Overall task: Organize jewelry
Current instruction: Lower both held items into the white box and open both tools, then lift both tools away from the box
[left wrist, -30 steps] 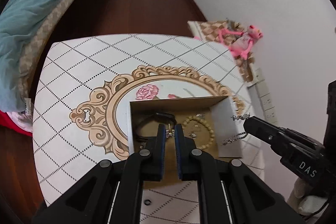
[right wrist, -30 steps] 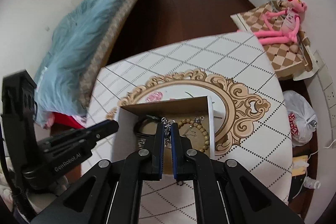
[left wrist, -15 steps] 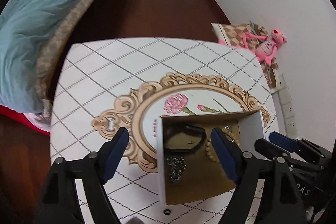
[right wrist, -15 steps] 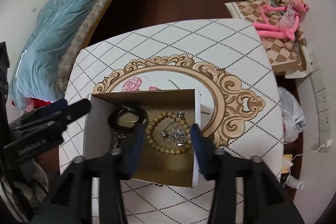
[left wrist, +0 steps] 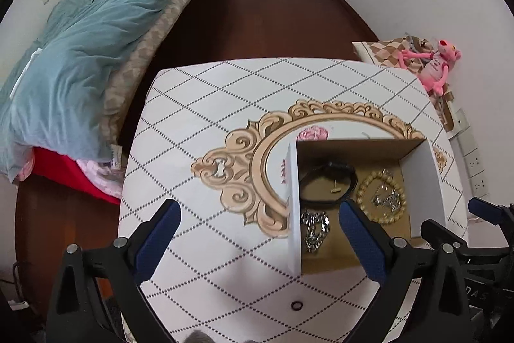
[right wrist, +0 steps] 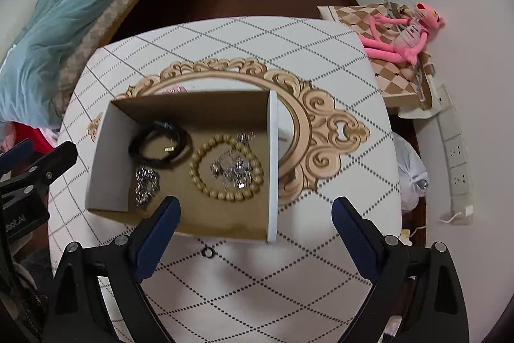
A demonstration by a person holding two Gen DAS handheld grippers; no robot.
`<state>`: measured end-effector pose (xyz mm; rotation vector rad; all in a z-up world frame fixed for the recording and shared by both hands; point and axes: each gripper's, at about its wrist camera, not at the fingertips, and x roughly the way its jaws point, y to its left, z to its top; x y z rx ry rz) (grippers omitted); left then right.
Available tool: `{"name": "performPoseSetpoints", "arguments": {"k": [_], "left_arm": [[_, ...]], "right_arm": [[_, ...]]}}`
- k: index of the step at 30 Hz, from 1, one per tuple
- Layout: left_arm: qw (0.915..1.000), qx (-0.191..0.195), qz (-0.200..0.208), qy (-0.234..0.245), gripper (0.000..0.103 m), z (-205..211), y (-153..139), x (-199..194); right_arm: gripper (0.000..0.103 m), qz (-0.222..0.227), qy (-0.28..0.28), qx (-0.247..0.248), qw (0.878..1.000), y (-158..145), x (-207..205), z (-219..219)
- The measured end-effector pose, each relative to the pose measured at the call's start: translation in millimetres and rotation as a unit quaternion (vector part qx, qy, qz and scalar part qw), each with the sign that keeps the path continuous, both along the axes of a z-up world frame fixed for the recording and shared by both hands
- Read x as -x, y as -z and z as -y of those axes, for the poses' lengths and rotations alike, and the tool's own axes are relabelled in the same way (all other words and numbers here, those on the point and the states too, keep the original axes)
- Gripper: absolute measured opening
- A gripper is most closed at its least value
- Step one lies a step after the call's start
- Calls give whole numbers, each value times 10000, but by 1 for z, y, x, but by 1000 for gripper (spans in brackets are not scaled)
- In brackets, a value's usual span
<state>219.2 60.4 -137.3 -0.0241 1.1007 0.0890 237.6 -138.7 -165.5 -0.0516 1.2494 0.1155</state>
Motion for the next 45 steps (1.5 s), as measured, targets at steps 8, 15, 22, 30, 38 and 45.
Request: {"name": "performPoseSetpoints", "arguments": {"k": [8, 15, 22, 30, 38, 45], "left_arm": [[10000, -75, 28, -56, 101, 7, -5, 21], [9993, -125, 323, -161, 101, 9, -29, 45], [9978, -118, 627, -173, 101, 12, -57, 70], [9961, -94, 865, -156, 101, 8, -80, 96], [9964, -41, 839, -134, 101, 9, -81, 111], [9971, -397, 519, -386, 101, 0, -27, 111]], "right_arm": [[97, 141, 47, 14, 9999, -7, 18, -1], [97, 598, 71, 44, 9982, -42, 42, 3], [97, 1037, 89, 52, 9946, -79, 68, 5], [97, 1298, 111, -66, 9915, -109, 97, 6], [97, 1337, 84, -103, 9909, -114, 111, 5], [96, 815, 301, -374, 9955, -53, 109, 17]]}}
